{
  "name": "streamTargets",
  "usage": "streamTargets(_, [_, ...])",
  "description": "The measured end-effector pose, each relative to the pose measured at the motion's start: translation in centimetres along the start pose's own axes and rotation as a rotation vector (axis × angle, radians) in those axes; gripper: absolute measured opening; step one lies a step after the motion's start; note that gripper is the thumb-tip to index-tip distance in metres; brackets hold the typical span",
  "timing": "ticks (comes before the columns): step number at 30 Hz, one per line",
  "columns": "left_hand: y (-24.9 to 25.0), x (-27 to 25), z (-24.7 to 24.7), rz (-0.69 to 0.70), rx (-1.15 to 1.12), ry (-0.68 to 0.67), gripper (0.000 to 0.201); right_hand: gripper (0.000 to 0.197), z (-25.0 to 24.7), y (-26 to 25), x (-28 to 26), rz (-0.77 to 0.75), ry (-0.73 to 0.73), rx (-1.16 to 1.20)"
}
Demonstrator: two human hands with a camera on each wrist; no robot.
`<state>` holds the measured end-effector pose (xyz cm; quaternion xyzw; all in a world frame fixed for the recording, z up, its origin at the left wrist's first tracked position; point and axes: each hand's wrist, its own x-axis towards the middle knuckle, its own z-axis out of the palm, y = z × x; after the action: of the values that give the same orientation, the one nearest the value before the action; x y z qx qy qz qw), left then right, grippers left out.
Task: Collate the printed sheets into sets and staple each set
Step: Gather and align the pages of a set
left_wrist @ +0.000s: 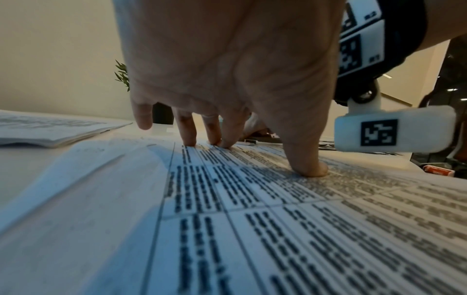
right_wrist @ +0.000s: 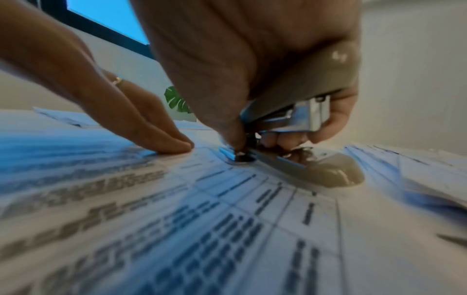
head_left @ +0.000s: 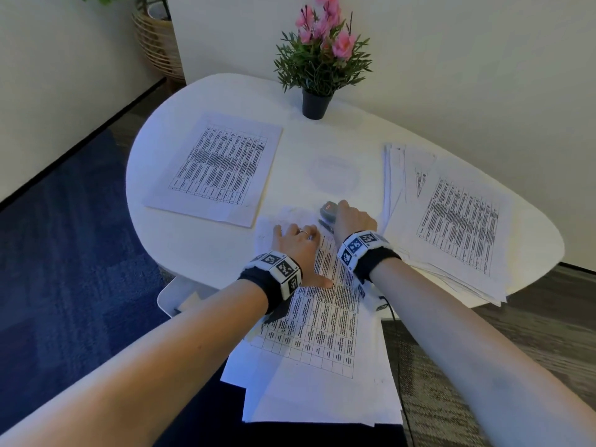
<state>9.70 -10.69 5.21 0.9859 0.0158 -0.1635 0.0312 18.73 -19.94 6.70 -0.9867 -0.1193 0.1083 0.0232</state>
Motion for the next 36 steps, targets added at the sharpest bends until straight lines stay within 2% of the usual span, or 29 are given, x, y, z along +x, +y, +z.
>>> streamTargets(2, [-0.1, -0.1, 0.1, 0.004, -0.012, 0.003, 0.111, 0.026, -0.5, -0.2, 0.1, 0.01, -0.03, 0.109])
streamTargets(4, [-0.2, 0.0, 0.3, 0.008, -0.03, 0.01, 0.111, 0.036, -0.7, -0.5, 0.5, 0.039, -0.046, 0.195])
streamTargets(11, [-0.4, 0.0, 0.3, 0.023, -0.071, 0.005, 0.11, 0.046, -0.6, -0.5, 1.7, 0.012, -0.106, 0.154])
streamTargets(19, [-1.3, 0.0, 0.8, 0.083, -0.187, -0.029, 0.111, 0.041, 0.1, 3.5, 0.2, 0.034, -0.126, 0.214])
streamTargets(22, [-2.3, 0.4, -0.3, 0.099, -0.312, -0.058, 0.094, 0.029, -0.6, 4.4, -0.1, -0.011, -0.093, 0.243])
streamTargets(25, [-3.3, 0.8, -1.6, 0.033, -0.558, -0.003, 0.069, 0.027, -1.6, 5.1, -0.3, -0.045, -0.04, 0.309])
streamTargets(29, [-4.9, 0.7, -3.1, -0.078, -0.735, 0.123, 0.05, 0.029, -2.2, 6.1, -0.3, -0.05, 0.012, 0.309])
streamTargets(32, [-7.3, -0.5, -3.1, -0.171, -0.785, 0.162, 0.044, 0.027, -1.8, 7.3, 0.8, 0.022, -0.075, 0.192])
streamTargets(36, [-9.8, -3.4, -0.9, -0.302, -0.754, 0.134, 0.048, 0.034, -1.8, 7.7, 1.8, 0.077, -0.159, 0.045])
